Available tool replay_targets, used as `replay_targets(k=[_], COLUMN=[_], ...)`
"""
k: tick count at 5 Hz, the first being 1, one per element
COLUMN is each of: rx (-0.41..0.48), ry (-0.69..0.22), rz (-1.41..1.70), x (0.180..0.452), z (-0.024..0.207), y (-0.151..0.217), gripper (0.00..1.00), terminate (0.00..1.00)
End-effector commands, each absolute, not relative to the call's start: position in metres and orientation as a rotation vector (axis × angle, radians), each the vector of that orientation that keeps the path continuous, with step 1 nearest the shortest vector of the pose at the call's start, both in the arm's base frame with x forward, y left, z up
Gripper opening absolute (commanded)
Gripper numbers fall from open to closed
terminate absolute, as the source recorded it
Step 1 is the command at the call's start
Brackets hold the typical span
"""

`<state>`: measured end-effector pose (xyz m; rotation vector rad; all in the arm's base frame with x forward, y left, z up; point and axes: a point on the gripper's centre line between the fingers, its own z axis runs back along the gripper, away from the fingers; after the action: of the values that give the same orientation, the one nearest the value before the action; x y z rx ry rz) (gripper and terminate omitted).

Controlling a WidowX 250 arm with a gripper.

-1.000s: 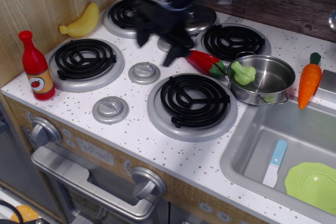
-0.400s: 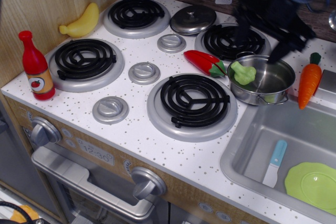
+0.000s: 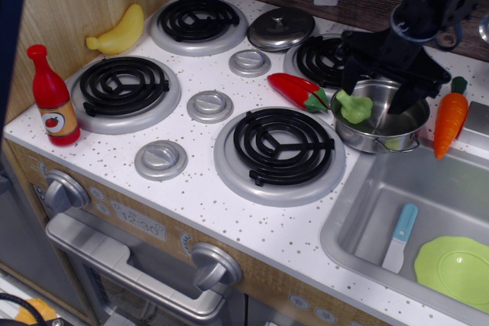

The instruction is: Take broccoli out of pan

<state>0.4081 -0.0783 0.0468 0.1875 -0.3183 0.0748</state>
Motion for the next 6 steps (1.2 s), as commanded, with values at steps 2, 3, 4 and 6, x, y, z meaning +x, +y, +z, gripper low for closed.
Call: replay_targets(k=[2, 3, 4, 6], rx=[0.134, 0.126, 0.147, 0.139], ry=[-0.383, -0.401, -0.407, -0.418], rz=[0.076, 0.083, 0.085, 0.09], x=[0.423, 0.426, 0.427, 0.43], z=[0.04, 0.034, 0.033, 0.025], y=[-0.058, -0.062, -0.069, -0.075], gripper=[1.0, 1.0, 1.0, 1.0], terminate=[0.0, 0.0, 0.0, 0.0])
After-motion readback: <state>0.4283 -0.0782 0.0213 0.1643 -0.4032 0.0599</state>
